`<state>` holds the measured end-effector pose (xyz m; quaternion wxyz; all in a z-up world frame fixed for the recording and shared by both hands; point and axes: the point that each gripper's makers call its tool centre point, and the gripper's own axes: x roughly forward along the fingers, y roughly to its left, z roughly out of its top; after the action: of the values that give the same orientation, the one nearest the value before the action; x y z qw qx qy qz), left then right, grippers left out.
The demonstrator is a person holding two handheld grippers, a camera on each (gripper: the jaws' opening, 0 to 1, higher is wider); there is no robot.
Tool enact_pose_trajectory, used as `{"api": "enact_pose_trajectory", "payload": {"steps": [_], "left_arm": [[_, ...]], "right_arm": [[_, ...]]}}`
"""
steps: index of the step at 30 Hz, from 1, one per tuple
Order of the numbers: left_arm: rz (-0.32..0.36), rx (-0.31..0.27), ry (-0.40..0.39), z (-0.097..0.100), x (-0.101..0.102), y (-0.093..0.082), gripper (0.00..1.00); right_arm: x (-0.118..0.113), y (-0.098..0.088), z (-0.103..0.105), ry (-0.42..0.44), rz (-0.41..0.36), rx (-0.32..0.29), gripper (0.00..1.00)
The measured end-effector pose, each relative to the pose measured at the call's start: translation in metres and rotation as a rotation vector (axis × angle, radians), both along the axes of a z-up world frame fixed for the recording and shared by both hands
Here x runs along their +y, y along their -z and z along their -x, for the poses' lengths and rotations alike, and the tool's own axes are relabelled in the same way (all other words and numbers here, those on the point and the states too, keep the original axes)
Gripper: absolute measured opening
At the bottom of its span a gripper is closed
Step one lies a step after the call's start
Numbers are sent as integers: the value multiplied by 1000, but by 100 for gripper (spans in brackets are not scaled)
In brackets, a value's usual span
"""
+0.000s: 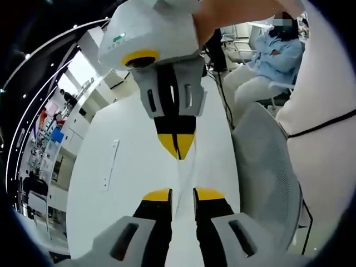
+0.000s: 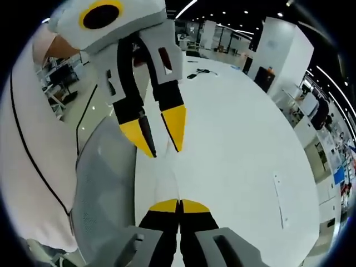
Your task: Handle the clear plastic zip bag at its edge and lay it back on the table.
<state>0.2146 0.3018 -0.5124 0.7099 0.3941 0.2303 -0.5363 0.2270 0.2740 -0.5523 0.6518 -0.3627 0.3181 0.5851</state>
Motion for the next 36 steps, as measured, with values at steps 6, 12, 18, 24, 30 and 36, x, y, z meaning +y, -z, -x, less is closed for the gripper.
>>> {"api": "enact_pose_trajectory", "payload": {"steps": [6, 12, 18, 24, 30, 36], "left_arm": [[35, -4, 56, 11, -19, -9, 14], [16, 9, 92, 16, -31, -4, 12], [-40, 15, 92, 12, -26, 8, 11], [-90, 11, 97, 11, -21, 20, 11], [-104, 22, 105, 11, -19, 26, 7], [-88, 41, 109, 11, -19, 26, 1]], "right_arm": [[1, -1, -1, 10, 10, -12, 0], [6, -7, 1, 11, 9, -21, 0], [12, -12, 6, 7, 4, -19, 0], [17, -14, 7, 3, -11, -2, 0], [19, -14, 10, 2, -12, 14, 0], [20, -17, 11, 7, -13, 26, 0]]}}
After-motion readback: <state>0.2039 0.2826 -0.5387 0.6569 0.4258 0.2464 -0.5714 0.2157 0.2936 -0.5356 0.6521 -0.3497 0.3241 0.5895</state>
